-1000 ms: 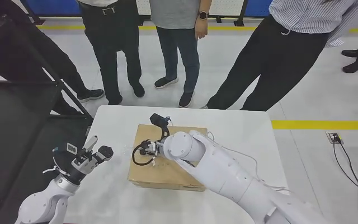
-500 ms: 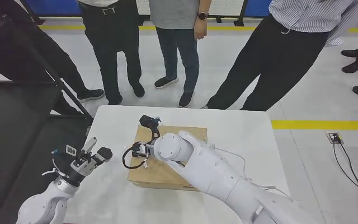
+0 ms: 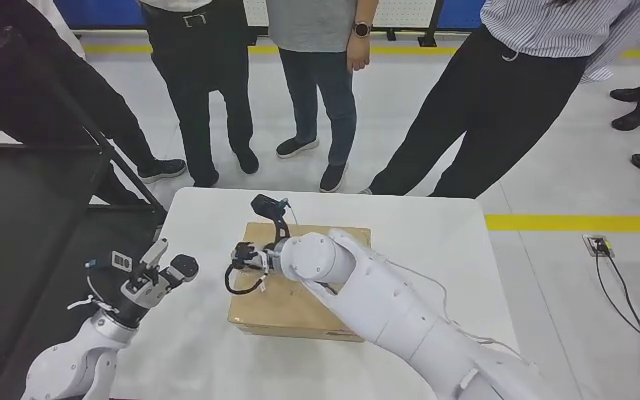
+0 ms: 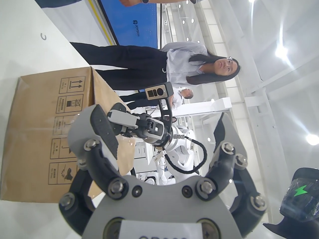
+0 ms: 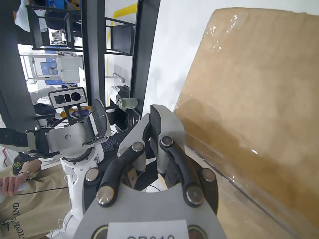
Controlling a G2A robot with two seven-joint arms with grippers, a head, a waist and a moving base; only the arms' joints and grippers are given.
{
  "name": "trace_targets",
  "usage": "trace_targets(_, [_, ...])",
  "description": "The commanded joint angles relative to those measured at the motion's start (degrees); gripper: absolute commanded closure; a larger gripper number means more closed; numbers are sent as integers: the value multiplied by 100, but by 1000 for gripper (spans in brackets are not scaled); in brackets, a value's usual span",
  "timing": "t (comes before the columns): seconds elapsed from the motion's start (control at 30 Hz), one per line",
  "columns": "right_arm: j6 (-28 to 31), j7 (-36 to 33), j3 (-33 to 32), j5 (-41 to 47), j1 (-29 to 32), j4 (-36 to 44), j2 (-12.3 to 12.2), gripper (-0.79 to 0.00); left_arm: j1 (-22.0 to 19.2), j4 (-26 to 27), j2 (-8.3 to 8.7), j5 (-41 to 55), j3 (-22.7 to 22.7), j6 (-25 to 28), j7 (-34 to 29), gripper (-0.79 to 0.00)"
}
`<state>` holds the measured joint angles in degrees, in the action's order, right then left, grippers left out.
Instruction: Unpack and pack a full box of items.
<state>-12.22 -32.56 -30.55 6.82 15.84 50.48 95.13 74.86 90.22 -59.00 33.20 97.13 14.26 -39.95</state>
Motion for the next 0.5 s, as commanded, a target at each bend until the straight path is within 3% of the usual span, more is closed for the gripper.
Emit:
trace_targets(0.0, [-103,-32,-259,-227,217,467,-198,0,-35,39,0,-58,-32,-60,-6,-785])
trace_targets(0.23, [-888,-381,-1545,-1340,1607,2701,-1002,0,-430,-237,-28,-331,-477,-365,-65,-785])
trace_targets(0.27, [-1002,-440,-1744,-1505,1851,3016,-1101,0,-505,-303,-36,-381,-559,-381,-58,-665])
trace_targets(0.3, [-1066,-519,-1942,-1622,2089,3318,-1188,0,-576,-365,-43,-456,-637,-389,-42,-468])
trace_targets(0.33, [-1096,-599,-2133,-1728,2317,3585,-1268,0,-639,-420,-52,-516,-708,-384,-9,-332])
trace_targets(0.37, [-1118,-678,-2307,-1824,2528,3818,-1337,0,-690,-460,-59,-594,-770,-364,25,-34])
trace_targets(0.47, [-1101,-889,-2737,-2026,3044,4380,-1495,0,-787,-577,-80,-765,-920,-351,160,0])
